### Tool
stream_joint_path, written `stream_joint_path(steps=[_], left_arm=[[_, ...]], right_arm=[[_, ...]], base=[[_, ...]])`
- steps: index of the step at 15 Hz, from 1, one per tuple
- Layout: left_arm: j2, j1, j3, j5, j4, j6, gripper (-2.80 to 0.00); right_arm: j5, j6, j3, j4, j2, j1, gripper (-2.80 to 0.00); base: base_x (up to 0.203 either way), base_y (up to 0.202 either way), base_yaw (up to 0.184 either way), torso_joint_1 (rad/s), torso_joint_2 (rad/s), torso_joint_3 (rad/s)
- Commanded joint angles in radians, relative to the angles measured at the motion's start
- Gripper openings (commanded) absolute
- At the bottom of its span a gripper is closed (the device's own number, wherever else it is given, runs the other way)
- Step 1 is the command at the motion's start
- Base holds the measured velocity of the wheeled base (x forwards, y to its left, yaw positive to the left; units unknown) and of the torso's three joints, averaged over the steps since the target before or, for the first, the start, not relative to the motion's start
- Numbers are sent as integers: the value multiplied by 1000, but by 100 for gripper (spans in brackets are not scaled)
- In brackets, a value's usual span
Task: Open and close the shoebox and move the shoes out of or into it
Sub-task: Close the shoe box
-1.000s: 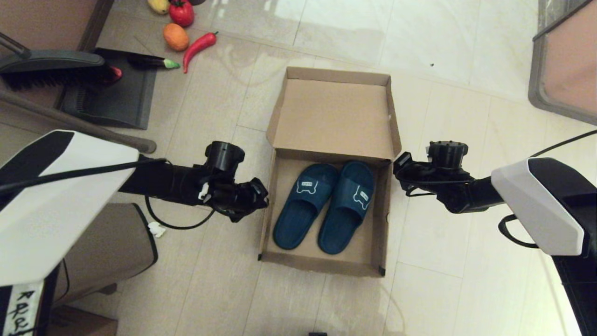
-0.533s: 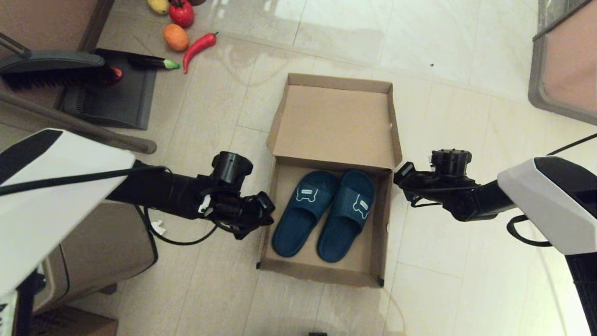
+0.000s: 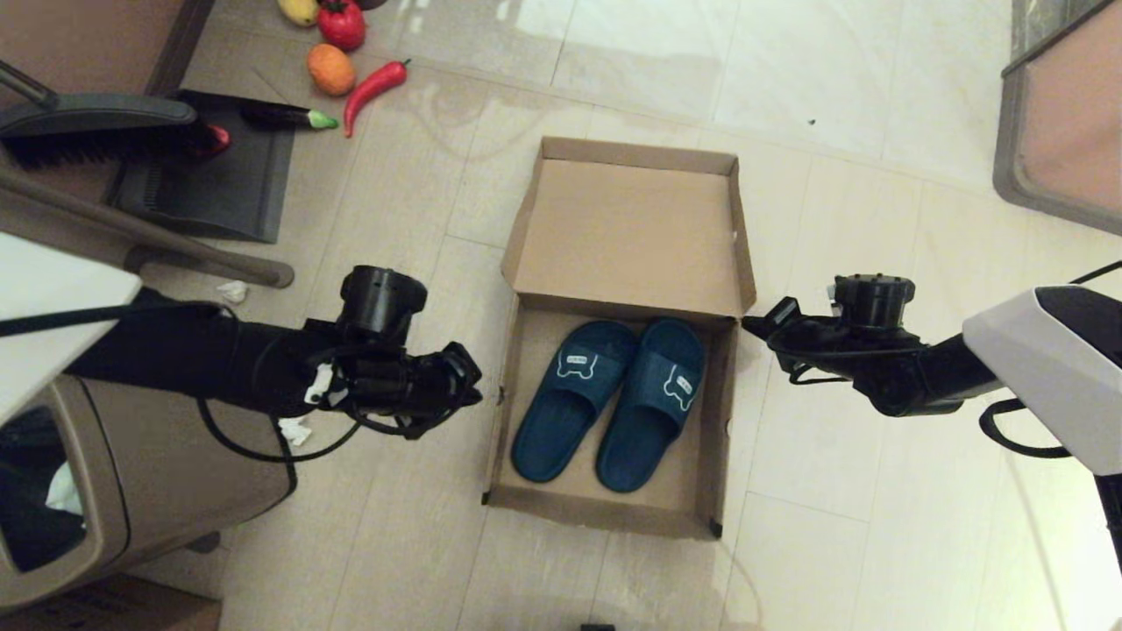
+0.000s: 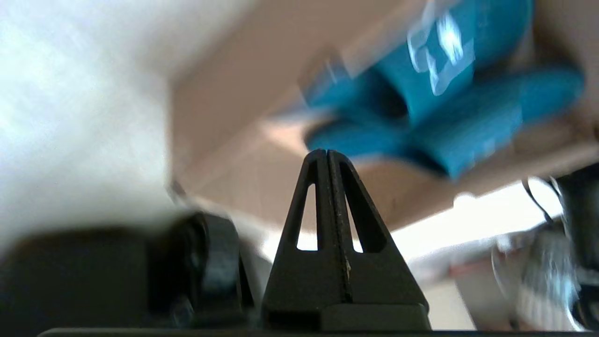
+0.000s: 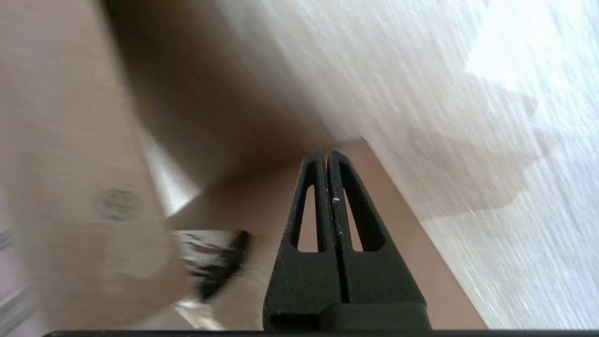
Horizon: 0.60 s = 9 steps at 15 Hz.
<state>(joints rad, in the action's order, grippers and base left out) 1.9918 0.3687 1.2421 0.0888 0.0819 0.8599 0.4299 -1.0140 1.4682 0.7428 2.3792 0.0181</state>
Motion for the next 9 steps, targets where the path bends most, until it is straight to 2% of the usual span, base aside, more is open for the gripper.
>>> stream_joint_path(steps=[1, 4, 9], left_arm=[[55, -27, 9, -4, 39, -8, -280], [200, -31, 59, -21, 144, -13, -280], [384, -8, 228, -97, 176, -6, -280]], right_arm=[[11, -6, 11, 6, -17, 1, -280], [43, -7, 49, 1, -8, 9, -280], [42, -6, 146, -75, 15, 32, -280]], base=[[0, 0, 0, 0, 0, 0], [0, 0, 0, 0, 0, 0], [0, 0, 0, 0, 0, 0]])
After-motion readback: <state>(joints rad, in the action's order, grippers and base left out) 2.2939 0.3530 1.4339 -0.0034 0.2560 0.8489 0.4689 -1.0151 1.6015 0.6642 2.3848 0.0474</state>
